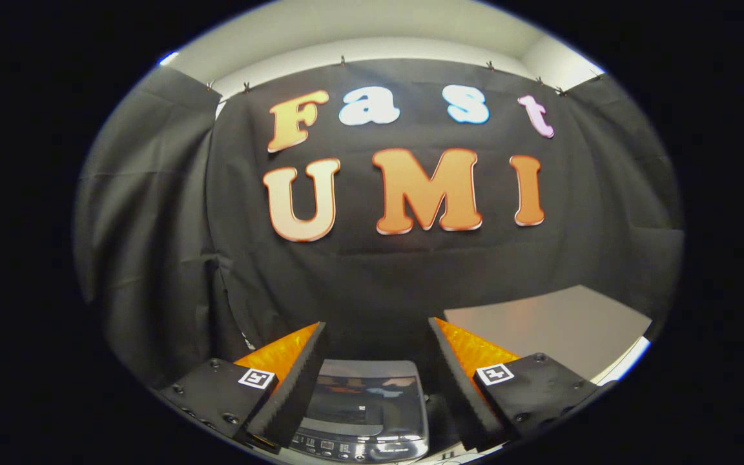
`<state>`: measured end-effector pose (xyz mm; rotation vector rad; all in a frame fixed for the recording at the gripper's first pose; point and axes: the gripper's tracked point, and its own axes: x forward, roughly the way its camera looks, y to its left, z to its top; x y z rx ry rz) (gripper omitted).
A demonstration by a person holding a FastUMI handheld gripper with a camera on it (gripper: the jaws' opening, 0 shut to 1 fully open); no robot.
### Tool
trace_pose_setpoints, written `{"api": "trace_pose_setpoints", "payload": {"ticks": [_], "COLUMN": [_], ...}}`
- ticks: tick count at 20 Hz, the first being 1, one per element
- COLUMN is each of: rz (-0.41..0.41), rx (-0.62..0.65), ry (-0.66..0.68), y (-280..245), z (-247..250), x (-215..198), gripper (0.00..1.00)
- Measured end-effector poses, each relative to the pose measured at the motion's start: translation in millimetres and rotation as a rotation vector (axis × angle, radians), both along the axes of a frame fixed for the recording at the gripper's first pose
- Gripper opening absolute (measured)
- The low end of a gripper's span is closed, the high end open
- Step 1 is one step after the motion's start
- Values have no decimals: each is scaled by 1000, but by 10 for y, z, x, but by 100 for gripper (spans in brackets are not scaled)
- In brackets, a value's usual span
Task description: Put the clothes into the washing machine and then close the washing machine lid.
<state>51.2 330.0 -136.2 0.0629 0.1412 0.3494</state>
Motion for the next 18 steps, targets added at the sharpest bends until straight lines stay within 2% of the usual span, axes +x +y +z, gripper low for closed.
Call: {"api": "trace_pose_setpoints", "payload": {"ticks": [3,8,18], "rz": [22,-10,-139], "rx": [29,26,-35], "ry": [-41,-94,-133], "y": [-449,-1361,-2431], "z": [435,737,889], "x": [-350,-766,-1319], "gripper": [98,98,98]}}
